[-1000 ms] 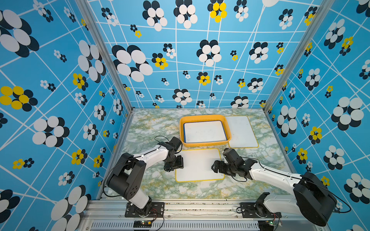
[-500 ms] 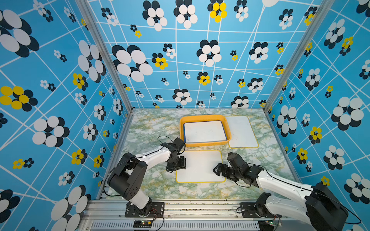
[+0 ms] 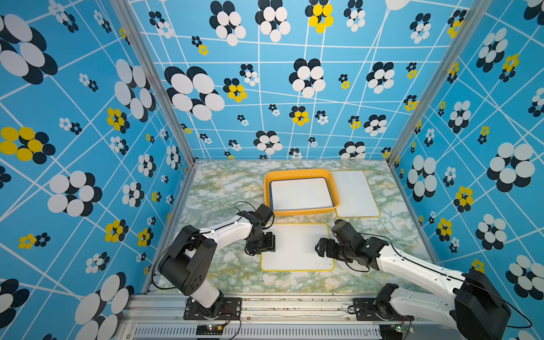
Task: Put the whiteboard into the storage box
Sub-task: Move the whiteboard to the center of the board, then pick up the whiteboard at the center of the board.
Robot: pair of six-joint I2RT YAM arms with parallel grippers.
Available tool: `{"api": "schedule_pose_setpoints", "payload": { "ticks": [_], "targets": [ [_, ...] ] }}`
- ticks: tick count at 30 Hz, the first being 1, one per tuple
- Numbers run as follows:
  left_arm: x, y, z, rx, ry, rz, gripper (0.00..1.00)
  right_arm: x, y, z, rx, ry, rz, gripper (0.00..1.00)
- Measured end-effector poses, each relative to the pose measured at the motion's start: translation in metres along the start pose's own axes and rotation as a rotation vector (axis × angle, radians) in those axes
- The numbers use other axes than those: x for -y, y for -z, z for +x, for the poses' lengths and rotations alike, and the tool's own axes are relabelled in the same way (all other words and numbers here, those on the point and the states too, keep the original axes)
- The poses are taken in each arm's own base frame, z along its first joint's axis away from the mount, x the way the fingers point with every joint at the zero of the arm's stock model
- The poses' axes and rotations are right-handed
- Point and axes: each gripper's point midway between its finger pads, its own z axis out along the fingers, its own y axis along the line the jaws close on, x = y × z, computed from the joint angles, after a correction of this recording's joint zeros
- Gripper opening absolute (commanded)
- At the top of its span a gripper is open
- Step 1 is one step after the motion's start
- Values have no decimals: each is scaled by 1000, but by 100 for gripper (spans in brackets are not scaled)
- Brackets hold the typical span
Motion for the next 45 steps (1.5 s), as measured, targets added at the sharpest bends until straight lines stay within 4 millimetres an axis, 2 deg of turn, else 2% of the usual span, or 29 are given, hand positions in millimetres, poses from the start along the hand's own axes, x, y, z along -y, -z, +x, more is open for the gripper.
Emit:
{"api": "schedule_pose_setpoints", "payload": {
  "ticks": [4,9,21,45],
  "targets": [
    [-4,1,4,-11,1,-12,75,2,-4,-3,-1,37,30,98],
    [-3,1,4,-11,0,-11,75,8,-15,5,-50,53,60,98],
    [7,-1,5,-23,10,47,76,8,-23,21,-103,56,26,98],
    [8,-4,6,-91,79,178,76,5,-27,14,-85,37,7,96]
  ]
}}
